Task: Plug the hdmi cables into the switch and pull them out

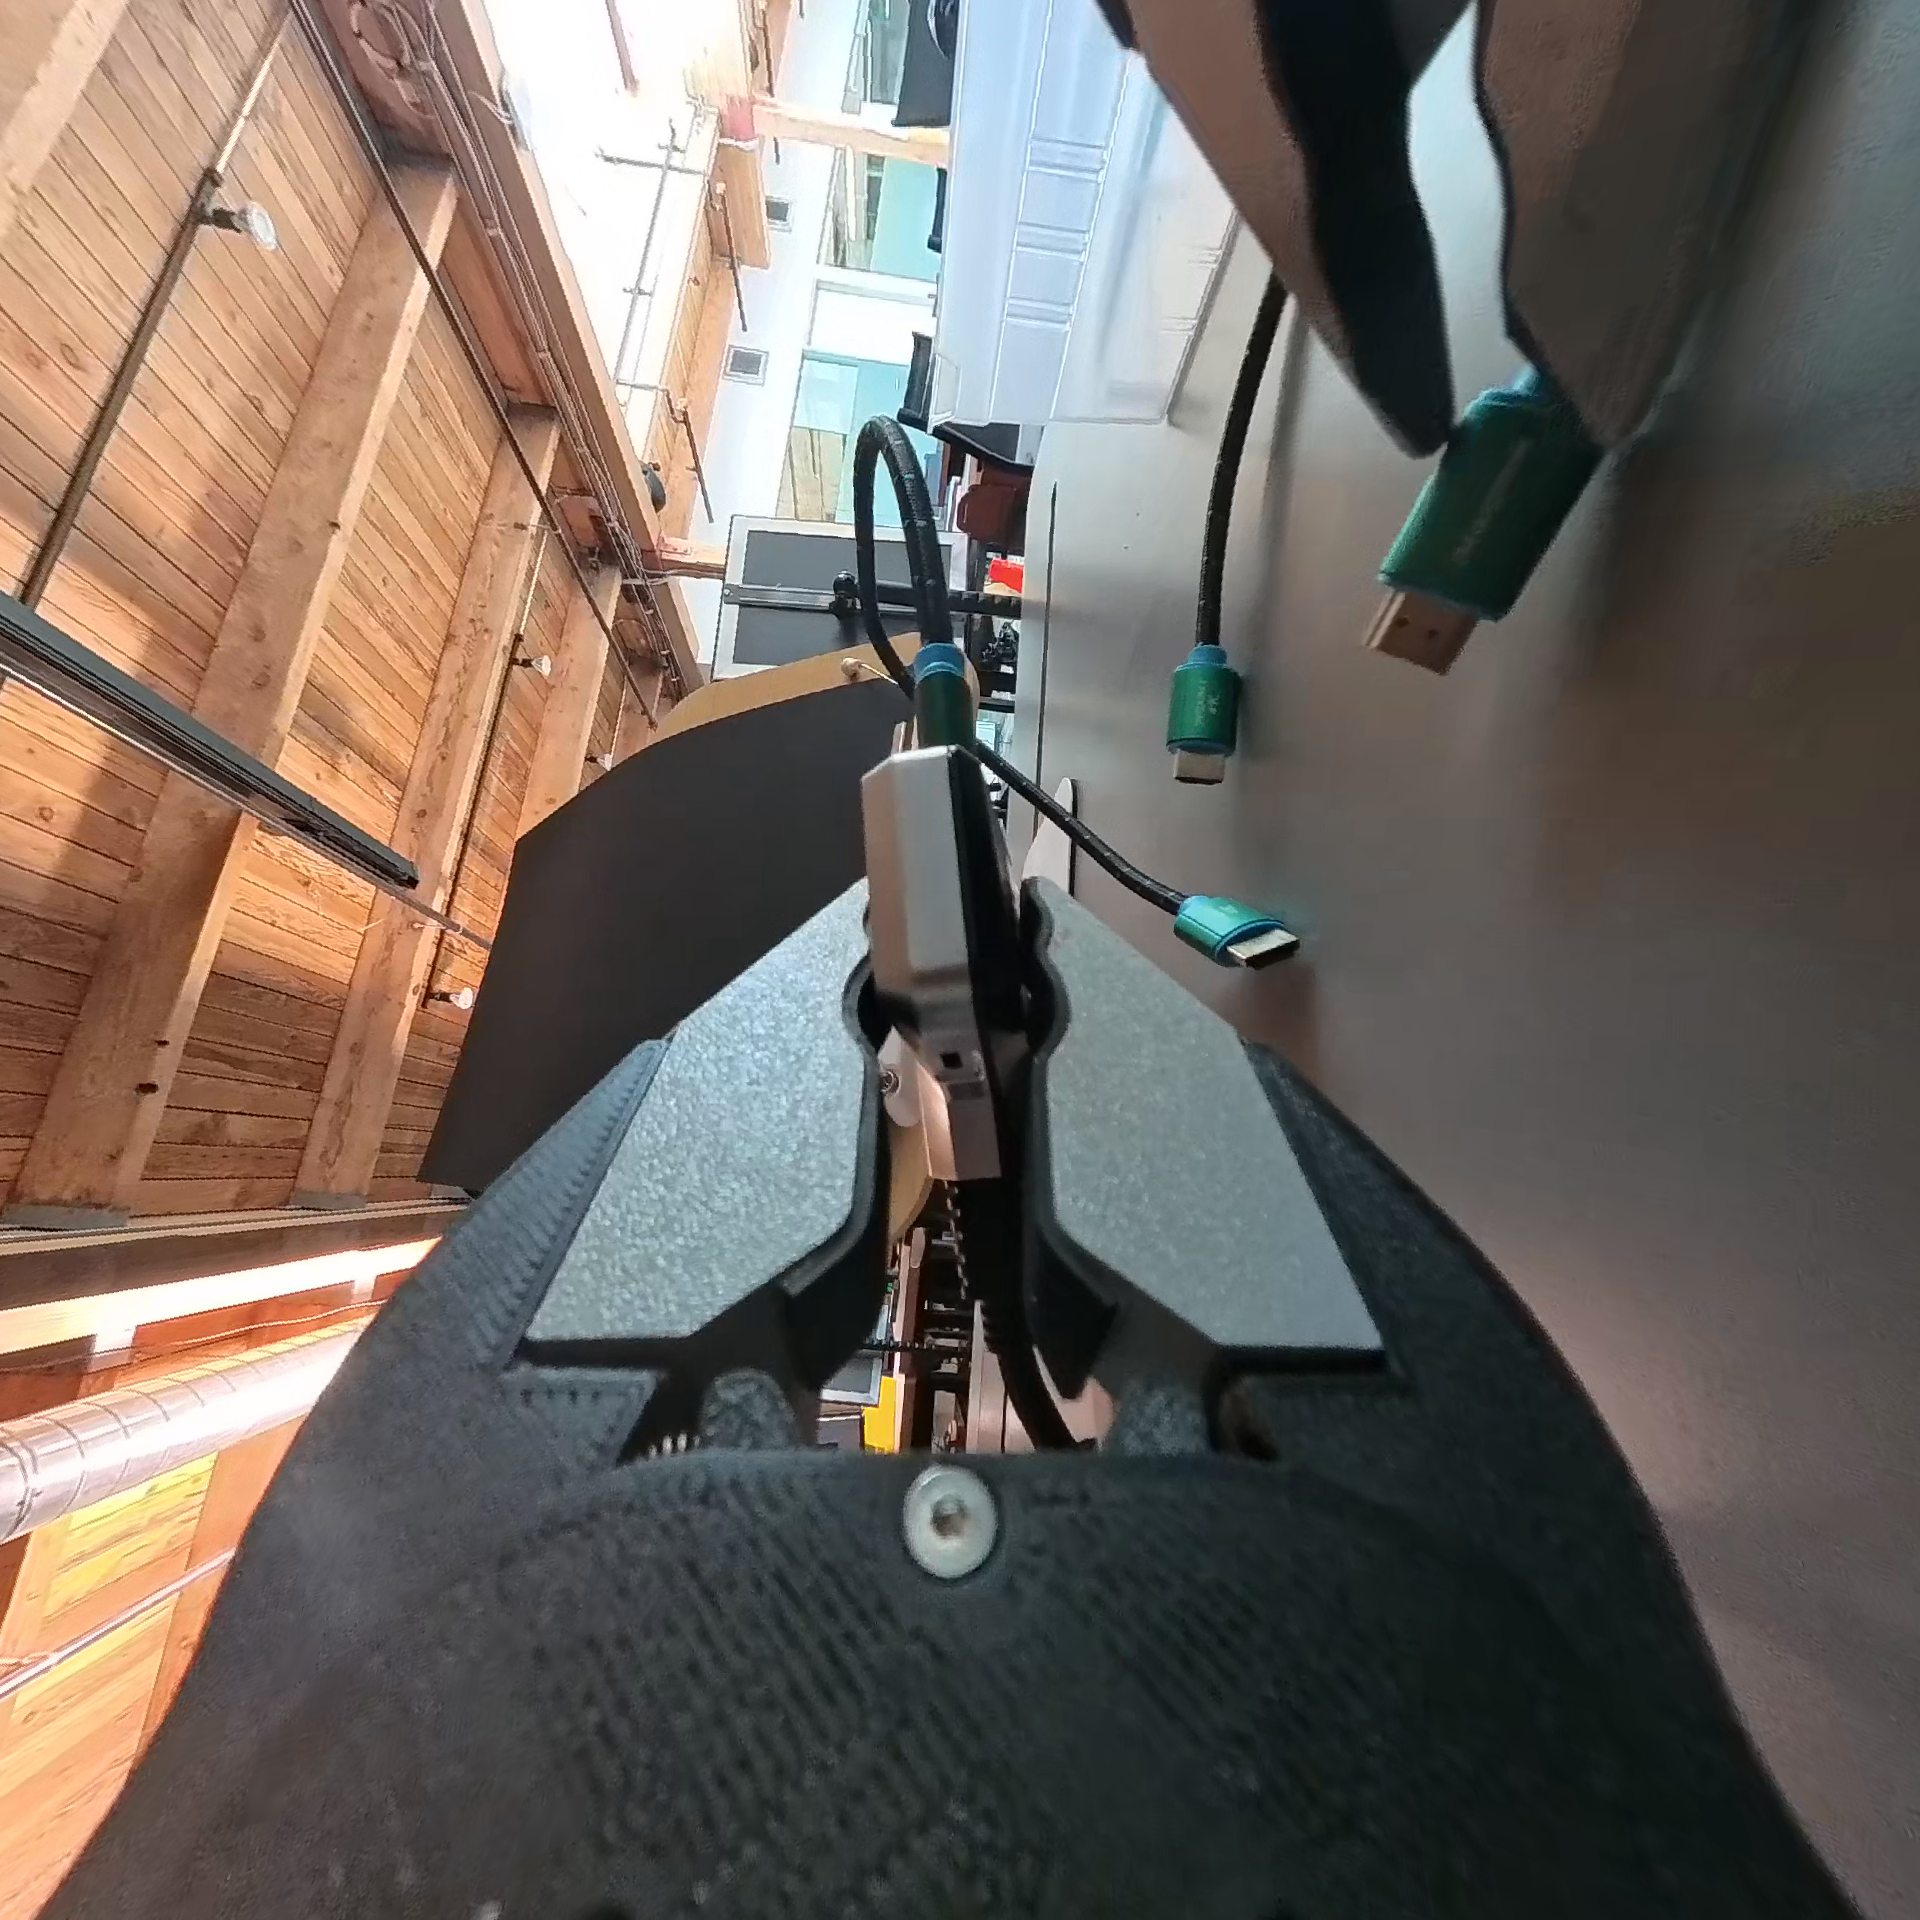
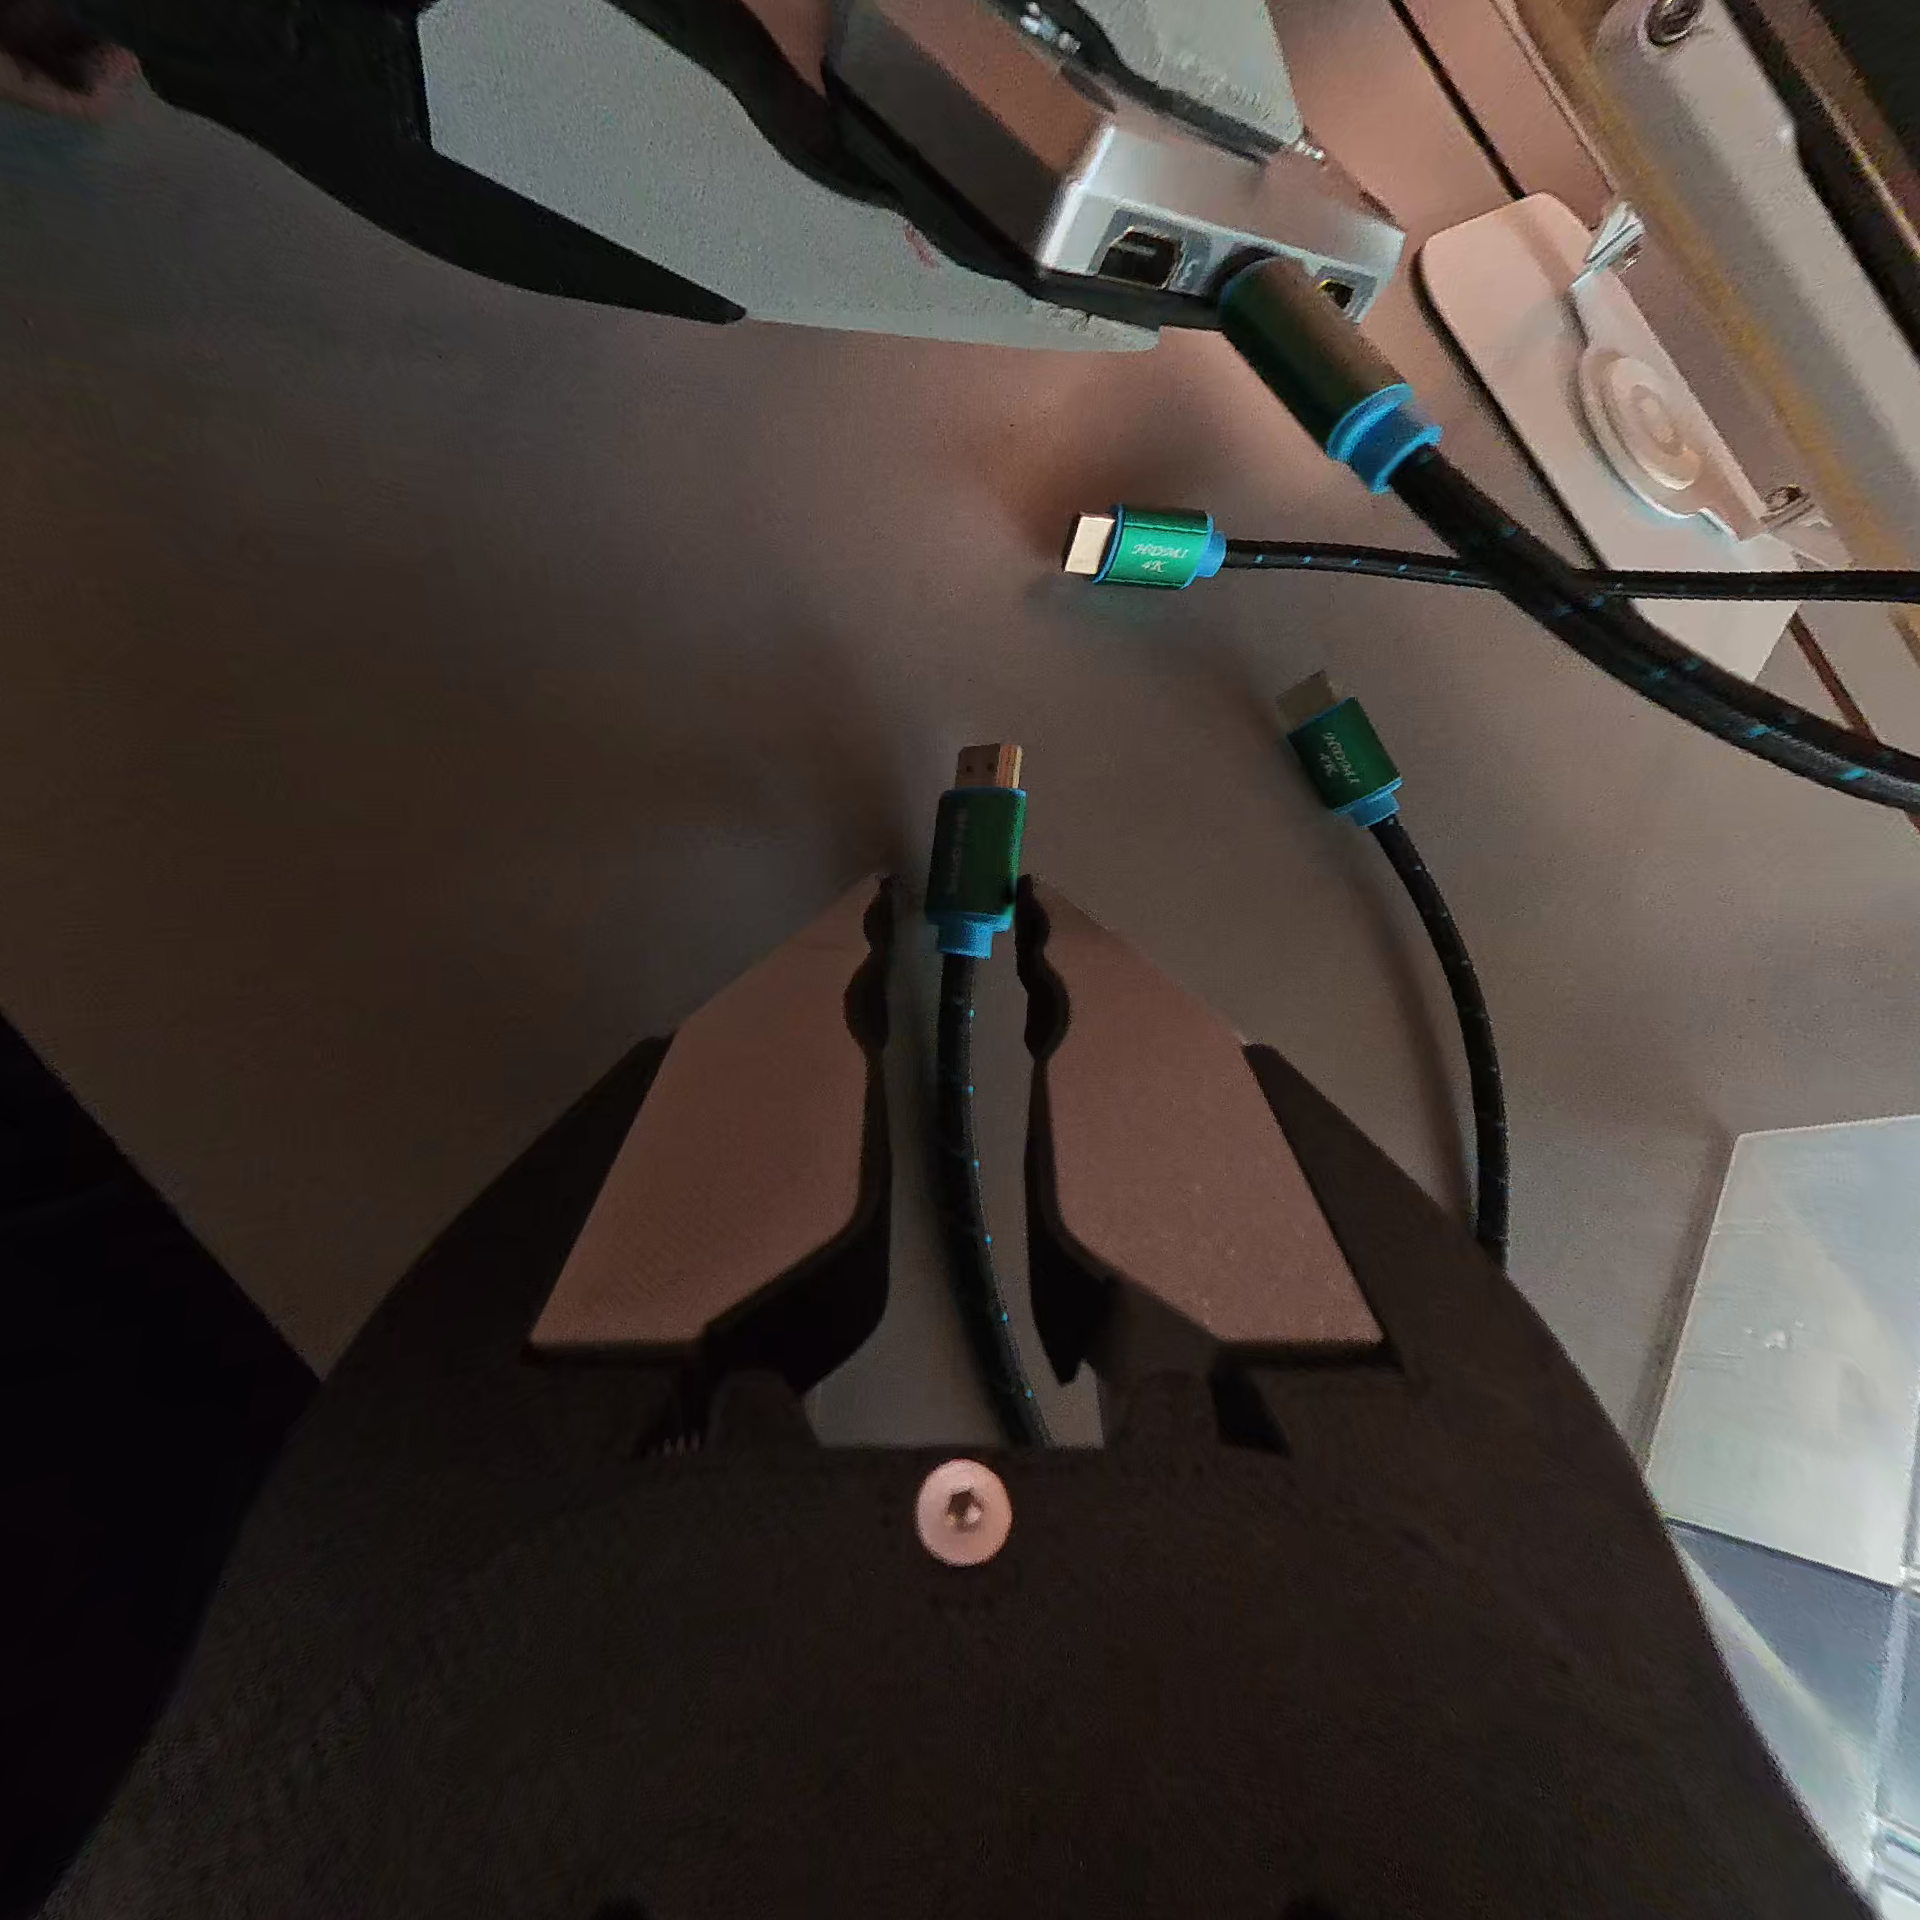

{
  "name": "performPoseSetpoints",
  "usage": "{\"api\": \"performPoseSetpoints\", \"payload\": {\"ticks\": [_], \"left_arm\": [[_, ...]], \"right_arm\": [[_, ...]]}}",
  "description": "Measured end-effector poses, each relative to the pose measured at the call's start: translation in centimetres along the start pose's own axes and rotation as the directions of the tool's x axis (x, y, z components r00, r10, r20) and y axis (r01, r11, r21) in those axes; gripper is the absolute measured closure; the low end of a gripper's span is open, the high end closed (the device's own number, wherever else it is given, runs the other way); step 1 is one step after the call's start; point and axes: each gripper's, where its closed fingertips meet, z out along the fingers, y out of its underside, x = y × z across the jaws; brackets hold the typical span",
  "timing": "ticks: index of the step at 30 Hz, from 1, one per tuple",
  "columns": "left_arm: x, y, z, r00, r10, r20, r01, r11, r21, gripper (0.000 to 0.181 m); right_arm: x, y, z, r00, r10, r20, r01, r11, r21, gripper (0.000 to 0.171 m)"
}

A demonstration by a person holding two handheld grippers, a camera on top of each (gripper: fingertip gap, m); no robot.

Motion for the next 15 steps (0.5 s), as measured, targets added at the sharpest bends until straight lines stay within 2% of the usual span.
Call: {"api": "performPoseSetpoints", "payload": {"ticks": [10, 15], "left_arm": [[0.05, 0.01, 0.05, 1.0, -0.005, -0.004, 0.005, 1.0, 0.0, 0.161], [-0.03, 0.01, 0.0, 1.0, -0.012, -0.003, 0.012, 1.0, 0.0, 0.161]], "right_arm": [[-0.28, -0.21, 0.05, 1.0, -0.008, 0.004, 0.008, 1.0, 0.0, 0.151], [-0.29, -0.21, 0.26, 1.0, 0.004, 0.015, -0.004, 1.0, -0.001, 0.145]]}}
